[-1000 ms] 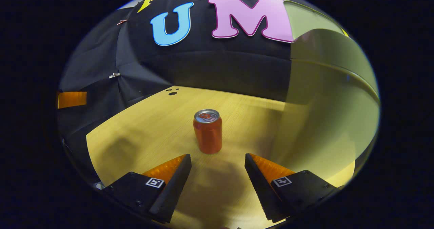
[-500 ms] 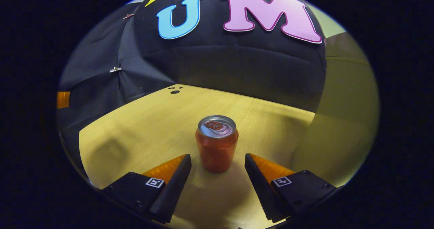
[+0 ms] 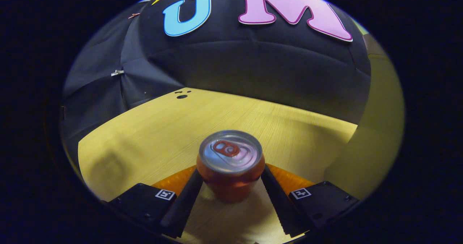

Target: Press the lid of the desktop garbage bin to open it, pick up the crumpled paper on the desktop and throw it into the bin, then pick up the pop can on the desktop and drop it into the bin, and finally close the garbage bin lid.

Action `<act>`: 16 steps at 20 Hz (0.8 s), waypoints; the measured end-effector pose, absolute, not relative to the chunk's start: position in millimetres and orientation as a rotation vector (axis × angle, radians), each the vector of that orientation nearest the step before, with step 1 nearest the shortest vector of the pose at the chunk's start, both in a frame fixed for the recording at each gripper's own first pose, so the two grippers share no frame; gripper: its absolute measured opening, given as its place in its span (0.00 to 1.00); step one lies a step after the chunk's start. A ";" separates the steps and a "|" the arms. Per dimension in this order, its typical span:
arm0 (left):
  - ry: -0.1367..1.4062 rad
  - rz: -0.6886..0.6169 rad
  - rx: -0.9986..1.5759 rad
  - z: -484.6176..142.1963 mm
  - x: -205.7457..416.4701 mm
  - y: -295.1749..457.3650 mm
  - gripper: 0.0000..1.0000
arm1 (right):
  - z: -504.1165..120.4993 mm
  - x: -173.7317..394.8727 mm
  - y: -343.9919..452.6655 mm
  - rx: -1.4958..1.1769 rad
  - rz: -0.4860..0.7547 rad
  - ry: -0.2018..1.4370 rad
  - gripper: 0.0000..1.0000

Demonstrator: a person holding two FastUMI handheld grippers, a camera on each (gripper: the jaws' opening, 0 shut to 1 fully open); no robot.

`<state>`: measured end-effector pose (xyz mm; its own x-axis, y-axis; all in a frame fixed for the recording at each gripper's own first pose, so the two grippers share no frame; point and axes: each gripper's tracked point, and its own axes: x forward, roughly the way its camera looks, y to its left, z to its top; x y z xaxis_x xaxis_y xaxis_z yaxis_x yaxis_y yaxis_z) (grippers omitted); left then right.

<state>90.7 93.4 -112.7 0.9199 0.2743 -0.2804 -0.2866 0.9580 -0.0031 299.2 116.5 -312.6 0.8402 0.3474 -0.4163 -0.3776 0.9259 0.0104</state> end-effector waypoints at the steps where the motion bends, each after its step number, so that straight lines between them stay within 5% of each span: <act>1: 0.284 0.290 -0.043 -112.3 91.6 93.0 0.96 | -312.0 301.7 116.9 -0.071 0.381 0.423 0.99; 4: 0.284 0.295 -0.044 -112.8 95.2 89.3 0.96 | -314.1 304.4 121.1 -0.054 0.388 0.432 0.99; 7: 0.279 0.294 -0.053 -112.0 98.1 85.4 0.96 | -313.6 301.2 122.2 -0.066 0.398 0.432 0.84; 16: 0.248 0.260 -0.073 -102.9 87.4 76.7 0.96 | -247.8 274.4 120.2 -0.136 0.411 0.364 0.83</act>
